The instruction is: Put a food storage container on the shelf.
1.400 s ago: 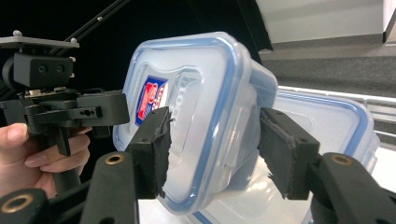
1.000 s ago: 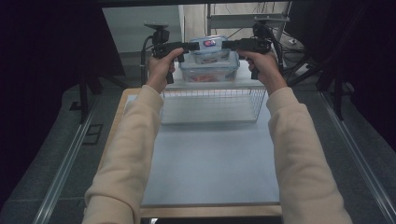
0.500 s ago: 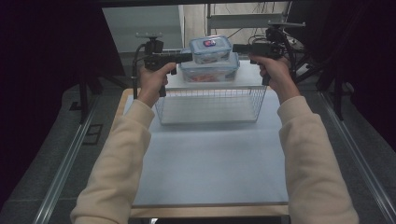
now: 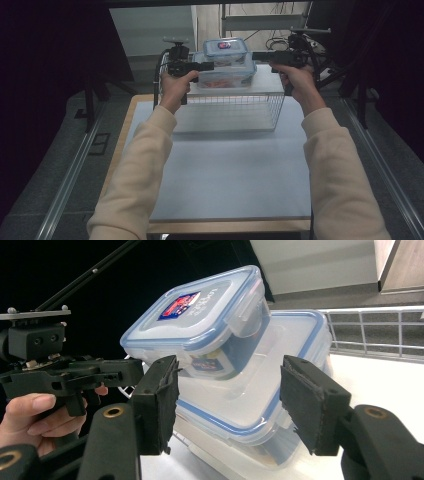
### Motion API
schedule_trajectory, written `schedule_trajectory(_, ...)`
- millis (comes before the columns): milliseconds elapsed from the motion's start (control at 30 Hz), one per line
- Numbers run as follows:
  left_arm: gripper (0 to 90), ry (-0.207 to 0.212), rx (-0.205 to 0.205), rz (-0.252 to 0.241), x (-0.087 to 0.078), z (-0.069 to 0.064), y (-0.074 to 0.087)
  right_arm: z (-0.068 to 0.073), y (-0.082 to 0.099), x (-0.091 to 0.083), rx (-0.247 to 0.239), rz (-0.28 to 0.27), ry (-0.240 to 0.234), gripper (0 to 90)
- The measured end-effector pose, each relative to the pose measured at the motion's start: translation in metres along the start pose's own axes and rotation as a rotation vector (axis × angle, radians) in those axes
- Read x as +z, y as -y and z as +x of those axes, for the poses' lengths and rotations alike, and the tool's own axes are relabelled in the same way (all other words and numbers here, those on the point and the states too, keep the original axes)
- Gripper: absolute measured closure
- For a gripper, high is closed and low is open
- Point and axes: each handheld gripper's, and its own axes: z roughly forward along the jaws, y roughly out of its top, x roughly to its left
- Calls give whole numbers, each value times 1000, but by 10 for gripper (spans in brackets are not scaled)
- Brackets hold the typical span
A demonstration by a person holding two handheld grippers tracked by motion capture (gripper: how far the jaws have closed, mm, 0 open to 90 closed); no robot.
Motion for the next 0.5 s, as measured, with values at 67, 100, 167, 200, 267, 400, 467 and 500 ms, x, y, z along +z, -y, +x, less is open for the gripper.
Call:
schedule_trajectory(67, 898, -2, -13, -4, 0, 2, -1, -1, 0, 0, 3, 1, -1, 404)
schedule_trajectory(100, 897, -2, -14, -3, 0, 3, -1, -2, 1, 0, 2, 2, 0, 404)
schedule_trajectory(167, 897, -6, -17, -4, 0, 4, -2, -3, 1, 0, 3, 2, -1, 404)
schedule_trajectory(200, 897, -3, -20, -1, 0, 4, -2, -3, 2, 0, 4, 4, -1, 404)
schedule_trajectory(267, 896, -13, -22, -3, -1, 5, -3, -3, 2, 0, 0, 3, 2, 404)
schedule_trajectory(400, 896, -10, -30, -4, -3, 7, -3, -1, 2, 0, 0, 3, 1, 404)
schedule_trajectory(467, 895, -11, -31, -2, -3, 7, -3, 0, 2, 0, -3, 8, 1, 405)
schedule_trajectory(500, 895, -14, -31, -3, -3, 7, -3, 1, 2, 0, -5, 8, 0, 404)
